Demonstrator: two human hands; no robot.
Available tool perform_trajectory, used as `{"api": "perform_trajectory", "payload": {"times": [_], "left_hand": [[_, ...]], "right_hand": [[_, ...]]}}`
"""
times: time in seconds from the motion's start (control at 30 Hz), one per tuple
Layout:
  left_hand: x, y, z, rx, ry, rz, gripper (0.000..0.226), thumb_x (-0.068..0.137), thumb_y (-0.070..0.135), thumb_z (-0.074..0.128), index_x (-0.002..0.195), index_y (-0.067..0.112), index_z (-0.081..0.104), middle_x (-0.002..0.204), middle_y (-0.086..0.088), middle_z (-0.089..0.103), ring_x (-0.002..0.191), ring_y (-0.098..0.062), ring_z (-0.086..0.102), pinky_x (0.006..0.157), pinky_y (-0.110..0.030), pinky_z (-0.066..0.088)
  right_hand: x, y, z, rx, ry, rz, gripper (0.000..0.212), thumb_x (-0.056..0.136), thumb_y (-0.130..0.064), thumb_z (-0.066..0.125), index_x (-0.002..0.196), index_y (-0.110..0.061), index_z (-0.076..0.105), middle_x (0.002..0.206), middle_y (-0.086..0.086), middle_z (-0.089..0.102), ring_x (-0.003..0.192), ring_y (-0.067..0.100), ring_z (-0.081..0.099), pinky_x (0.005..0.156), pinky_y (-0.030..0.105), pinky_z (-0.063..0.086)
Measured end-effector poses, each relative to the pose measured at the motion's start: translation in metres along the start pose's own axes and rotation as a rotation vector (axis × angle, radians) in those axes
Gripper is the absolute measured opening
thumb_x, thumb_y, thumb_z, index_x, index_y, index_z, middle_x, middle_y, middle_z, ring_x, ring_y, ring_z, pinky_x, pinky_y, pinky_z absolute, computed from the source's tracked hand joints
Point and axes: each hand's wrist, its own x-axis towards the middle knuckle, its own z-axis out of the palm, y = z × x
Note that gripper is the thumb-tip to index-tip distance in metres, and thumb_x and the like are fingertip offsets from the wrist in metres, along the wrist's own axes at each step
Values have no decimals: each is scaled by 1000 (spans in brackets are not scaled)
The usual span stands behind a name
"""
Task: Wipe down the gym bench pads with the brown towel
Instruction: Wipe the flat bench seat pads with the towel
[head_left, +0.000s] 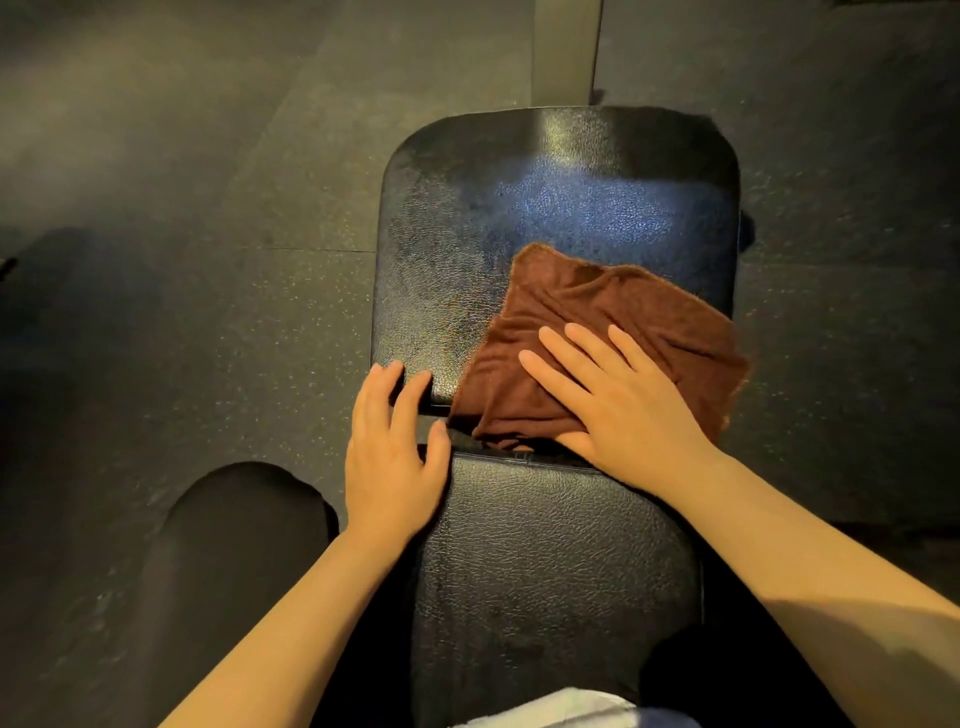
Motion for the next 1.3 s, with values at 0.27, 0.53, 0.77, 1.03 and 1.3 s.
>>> {"api": "perform_trajectory", "payload": {"times": [0.27, 0.53, 0.77, 1.03, 1.3], "left_hand": [[-3, 1, 0, -9, 3, -15, 52, 92, 33, 43, 138, 10, 53, 148, -13, 44, 144, -30, 31, 113, -35, 26], [-1, 3, -4, -104, -23, -55, 55, 94, 30, 42, 147, 21, 35, 150, -5, 42, 145, -12, 23, 115, -9, 10], [10, 38, -19, -338, -11, -182, 73, 94, 12, 56, 146, 44, 17, 140, 6, 45, 131, -6, 42, 108, -27, 33], [38, 9, -72, -403, 35, -40, 56, 87, 19, 58, 138, 33, 40, 129, 12, 41, 109, -7, 59, 92, -15, 45], [140, -51, -117, 101, -356, 152, 34, 98, 38, 52, 131, 30, 56, 119, 5, 63, 108, -19, 62, 88, -42, 51]], "right_hand": [[39, -27, -3, -7, -116, 55, 96, 69, -65, 73, 151, -28, 38, 156, 13, 36, 140, 44, 35, 104, 75, 23], [75, -48, 1, -9, -148, -15, 93, 85, -71, 50, 157, -33, 6, 165, 11, 6, 149, 44, 7, 108, 76, 3], [76, -47, -3, -1, -152, -12, 91, 88, -66, 48, 157, -33, -1, 165, 11, -2, 149, 44, 0, 107, 76, -1], [71, -50, 1, -18, -129, 31, 94, 74, -74, 61, 152, -28, 34, 157, 12, 34, 142, 44, 31, 106, 75, 22], [75, -66, 1, -73, -220, 113, 94, 76, -82, 28, 154, -30, 27, 160, 11, 29, 144, 43, 29, 108, 73, 20]]}}
